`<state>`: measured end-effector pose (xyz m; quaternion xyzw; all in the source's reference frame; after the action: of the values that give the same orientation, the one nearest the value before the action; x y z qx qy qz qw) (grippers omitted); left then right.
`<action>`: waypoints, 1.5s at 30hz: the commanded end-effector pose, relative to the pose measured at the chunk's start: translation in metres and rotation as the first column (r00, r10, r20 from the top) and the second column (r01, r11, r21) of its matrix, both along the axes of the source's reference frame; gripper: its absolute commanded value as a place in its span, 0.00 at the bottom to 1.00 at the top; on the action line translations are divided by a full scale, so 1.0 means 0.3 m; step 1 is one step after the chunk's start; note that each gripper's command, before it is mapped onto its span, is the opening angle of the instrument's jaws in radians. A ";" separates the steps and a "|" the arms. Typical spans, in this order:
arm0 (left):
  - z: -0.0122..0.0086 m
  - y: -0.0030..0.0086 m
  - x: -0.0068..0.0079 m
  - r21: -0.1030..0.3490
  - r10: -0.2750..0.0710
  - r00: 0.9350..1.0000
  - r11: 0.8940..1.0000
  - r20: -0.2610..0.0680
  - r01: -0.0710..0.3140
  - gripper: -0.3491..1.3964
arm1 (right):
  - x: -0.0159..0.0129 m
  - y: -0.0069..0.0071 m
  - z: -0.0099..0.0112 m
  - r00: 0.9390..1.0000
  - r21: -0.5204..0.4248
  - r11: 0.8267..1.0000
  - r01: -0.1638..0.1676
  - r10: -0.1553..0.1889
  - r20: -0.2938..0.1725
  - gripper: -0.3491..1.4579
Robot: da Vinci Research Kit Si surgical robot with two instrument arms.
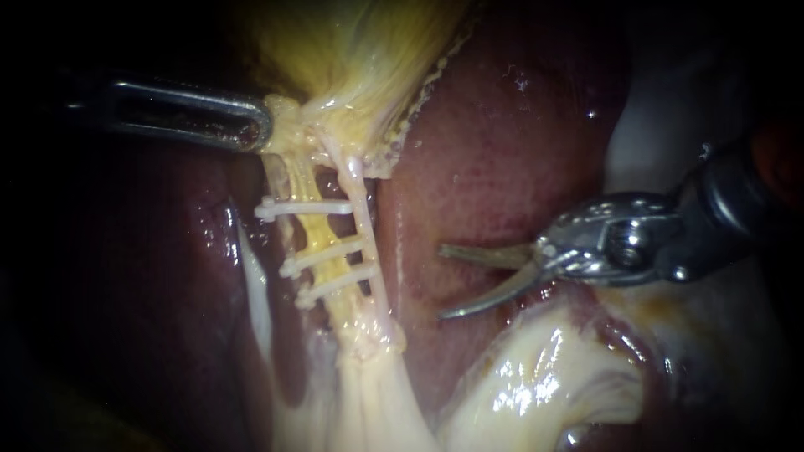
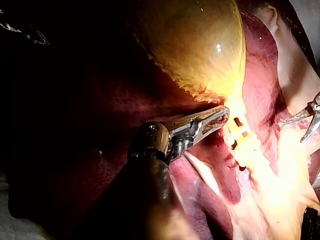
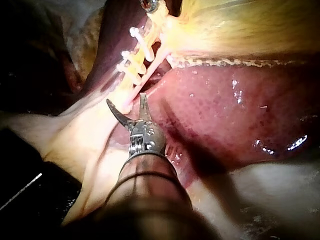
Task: Go to the cutting position left tube
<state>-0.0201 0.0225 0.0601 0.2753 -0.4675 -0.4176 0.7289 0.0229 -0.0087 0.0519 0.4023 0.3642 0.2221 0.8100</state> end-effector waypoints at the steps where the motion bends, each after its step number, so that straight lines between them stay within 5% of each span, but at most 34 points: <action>1: 0.0000 0.0000 0.0000 0.000 0.000 1.000 1.000 0.000 0.000 0.00 | 0.0010 0.0003 0.0004 1.000 0.005 1.000 0.001 -0.001 -0.011 0.96; 14: 0.0003 -0.0002 -0.0004 -0.001 -0.001 1.000 1.000 -0.001 0.001 0.00 | 0.0129 0.0047 0.0074 0.997 0.069 0.998 0.007 -0.002 -0.072 0.92; 39: 0.0007 -0.0006 -0.0008 -0.003 -0.004 1.000 1.000 -0.003 0.004 0.00 | 0.0232 0.0062 0.0292 0.999 0.100 0.995 -0.004 0.009 -0.047 0.92; 45: 0.0007 -0.0006 -0.0009 -0.003 -0.004 1.000 1.000 -0.003 0.004 0.00 | 0.0273 0.0069 0.0301 0.994 0.154 0.988 -0.009 0.026 -0.105 0.92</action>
<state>-0.0204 0.0223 0.0603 0.2727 -0.4674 -0.4186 0.7293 0.0313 -0.0066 0.0610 0.4767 0.3951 0.2322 0.7501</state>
